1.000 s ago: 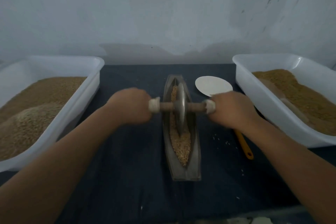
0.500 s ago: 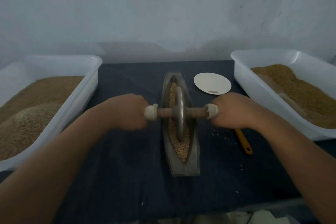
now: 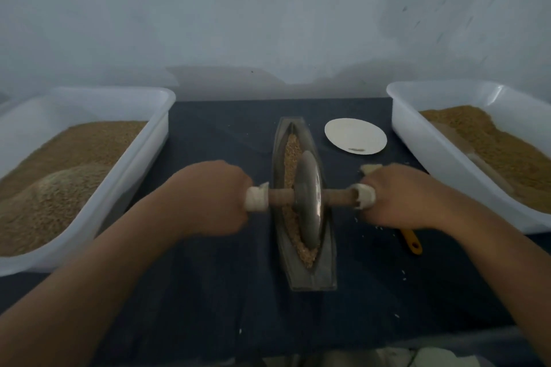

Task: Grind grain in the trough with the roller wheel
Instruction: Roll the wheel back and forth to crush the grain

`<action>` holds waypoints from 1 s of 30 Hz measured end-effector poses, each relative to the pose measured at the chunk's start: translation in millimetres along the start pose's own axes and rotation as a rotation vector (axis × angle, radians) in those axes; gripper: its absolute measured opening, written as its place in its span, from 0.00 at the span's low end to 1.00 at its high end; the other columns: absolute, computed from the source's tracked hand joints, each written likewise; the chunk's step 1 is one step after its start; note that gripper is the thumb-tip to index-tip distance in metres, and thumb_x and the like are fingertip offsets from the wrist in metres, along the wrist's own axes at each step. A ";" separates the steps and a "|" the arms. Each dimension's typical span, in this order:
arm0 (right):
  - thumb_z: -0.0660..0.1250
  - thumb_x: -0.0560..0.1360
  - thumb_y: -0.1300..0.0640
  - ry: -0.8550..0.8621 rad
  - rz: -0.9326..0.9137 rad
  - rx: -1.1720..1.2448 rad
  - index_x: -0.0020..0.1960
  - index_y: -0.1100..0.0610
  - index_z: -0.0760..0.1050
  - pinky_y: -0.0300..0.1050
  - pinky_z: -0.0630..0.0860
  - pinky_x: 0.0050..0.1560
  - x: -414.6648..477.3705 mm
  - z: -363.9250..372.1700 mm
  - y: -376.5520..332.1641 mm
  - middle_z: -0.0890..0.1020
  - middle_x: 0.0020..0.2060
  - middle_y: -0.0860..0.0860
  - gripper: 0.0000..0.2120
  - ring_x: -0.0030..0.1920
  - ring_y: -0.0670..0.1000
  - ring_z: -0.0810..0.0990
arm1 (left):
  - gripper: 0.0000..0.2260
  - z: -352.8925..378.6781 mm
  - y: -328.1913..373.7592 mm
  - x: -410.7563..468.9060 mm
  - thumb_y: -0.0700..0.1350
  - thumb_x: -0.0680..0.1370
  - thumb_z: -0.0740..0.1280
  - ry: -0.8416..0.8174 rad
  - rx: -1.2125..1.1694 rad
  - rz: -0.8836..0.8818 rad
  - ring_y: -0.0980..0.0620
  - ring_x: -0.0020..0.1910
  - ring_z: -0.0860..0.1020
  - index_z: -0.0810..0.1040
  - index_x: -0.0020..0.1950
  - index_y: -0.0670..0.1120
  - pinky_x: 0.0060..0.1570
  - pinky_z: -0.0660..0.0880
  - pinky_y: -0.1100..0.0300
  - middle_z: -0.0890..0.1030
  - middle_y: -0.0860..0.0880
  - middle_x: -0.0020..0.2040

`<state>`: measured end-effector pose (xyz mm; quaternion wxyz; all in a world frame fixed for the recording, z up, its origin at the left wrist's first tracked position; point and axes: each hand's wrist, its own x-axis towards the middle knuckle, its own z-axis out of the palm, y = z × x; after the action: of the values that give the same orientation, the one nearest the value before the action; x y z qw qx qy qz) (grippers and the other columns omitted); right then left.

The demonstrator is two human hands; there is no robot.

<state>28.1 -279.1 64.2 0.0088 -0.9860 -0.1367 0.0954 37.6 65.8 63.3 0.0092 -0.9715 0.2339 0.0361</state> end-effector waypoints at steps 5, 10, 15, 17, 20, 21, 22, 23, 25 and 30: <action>0.59 0.70 0.38 0.357 0.082 -0.105 0.33 0.49 0.74 0.47 0.77 0.32 43.4 -5.0 -6.9 0.77 0.28 0.46 0.17 0.30 0.46 0.76 | 0.11 -3.6 -10.8 49.7 0.57 0.70 0.67 0.003 -0.079 -0.124 0.55 0.33 0.78 0.78 0.35 0.50 0.32 0.72 0.59 0.79 0.54 0.33; 0.60 0.73 0.42 0.544 0.075 -0.169 0.30 0.50 0.67 0.42 0.64 0.29 82.6 -18.3 -10.0 0.71 0.24 0.46 0.16 0.26 0.49 0.70 | 0.13 -4.7 -18.6 87.1 0.59 0.71 0.66 0.143 -0.089 -0.239 0.51 0.35 0.78 0.77 0.36 0.51 0.35 0.73 0.56 0.80 0.52 0.36; 0.58 0.67 0.35 0.429 0.003 -0.181 0.31 0.48 0.71 0.42 0.69 0.27 28.4 -0.6 -6.7 0.73 0.24 0.44 0.17 0.26 0.45 0.72 | 0.11 24.3 -9.2 18.9 0.60 0.68 0.65 0.135 -0.070 -0.147 0.57 0.29 0.75 0.75 0.34 0.53 0.27 0.66 0.61 0.77 0.56 0.30; 0.53 0.62 0.33 0.380 -0.014 -0.153 0.30 0.47 0.72 0.45 0.73 0.26 6.9 7.5 -3.6 0.74 0.23 0.44 0.20 0.25 0.44 0.73 | 0.13 29.3 -5.3 0.0 0.63 0.65 0.61 0.170 -0.055 -0.126 0.59 0.27 0.72 0.73 0.32 0.54 0.25 0.62 0.62 0.74 0.57 0.27; 0.52 0.64 0.32 0.328 0.027 -0.128 0.32 0.47 0.74 0.47 0.78 0.31 22.8 2.0 -3.2 0.77 0.26 0.45 0.21 0.29 0.45 0.76 | 0.12 21.0 -5.8 18.4 0.61 0.67 0.63 0.144 -0.042 -0.141 0.57 0.29 0.74 0.74 0.34 0.53 0.28 0.66 0.61 0.76 0.56 0.30; 0.54 0.67 0.33 0.322 0.055 -0.119 0.33 0.47 0.74 0.48 0.78 0.33 36.7 -2.3 -4.0 0.78 0.28 0.46 0.21 0.31 0.47 0.77 | 0.12 14.3 -6.4 33.8 0.60 0.69 0.64 0.124 -0.034 -0.156 0.54 0.32 0.76 0.76 0.35 0.52 0.31 0.69 0.60 0.77 0.55 0.33; 0.56 0.69 0.35 0.334 0.079 -0.106 0.34 0.48 0.74 0.47 0.77 0.34 51.9 -5.8 -4.1 0.78 0.30 0.46 0.19 0.32 0.48 0.77 | 0.12 5.4 -8.1 51.6 0.59 0.70 0.65 0.118 -0.020 -0.178 0.52 0.35 0.78 0.76 0.37 0.52 0.34 0.72 0.57 0.78 0.55 0.35; 0.58 0.72 0.38 0.354 0.099 -0.091 0.34 0.49 0.73 0.47 0.75 0.34 65.2 -9.2 -4.5 0.78 0.31 0.47 0.17 0.33 0.49 0.76 | 0.12 -4.3 -10.3 67.8 0.59 0.71 0.66 0.122 -0.003 -0.201 0.49 0.37 0.79 0.77 0.38 0.51 0.38 0.74 0.55 0.79 0.53 0.37; 0.59 0.75 0.43 0.394 0.124 -0.085 0.35 0.51 0.70 0.48 0.75 0.37 84.1 -11.4 -3.9 0.77 0.33 0.47 0.15 0.34 0.51 0.75 | 0.12 -19.5 -13.3 91.0 0.58 0.73 0.68 0.145 0.039 -0.228 0.46 0.38 0.79 0.76 0.39 0.50 0.40 0.76 0.53 0.77 0.52 0.37; 0.63 0.74 0.39 0.234 0.144 -0.048 0.36 0.47 0.75 0.46 0.73 0.35 55.4 3.0 2.0 0.79 0.33 0.45 0.15 0.35 0.47 0.78 | 0.07 -24.0 -2.2 65.8 0.53 0.72 0.68 0.035 0.025 -0.116 0.49 0.38 0.79 0.76 0.37 0.52 0.40 0.77 0.55 0.78 0.54 0.36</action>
<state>80.4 -266.1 51.0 -0.0055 -0.9975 -0.0659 -0.0234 98.6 37.1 82.3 0.0195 -0.9838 0.1775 0.0155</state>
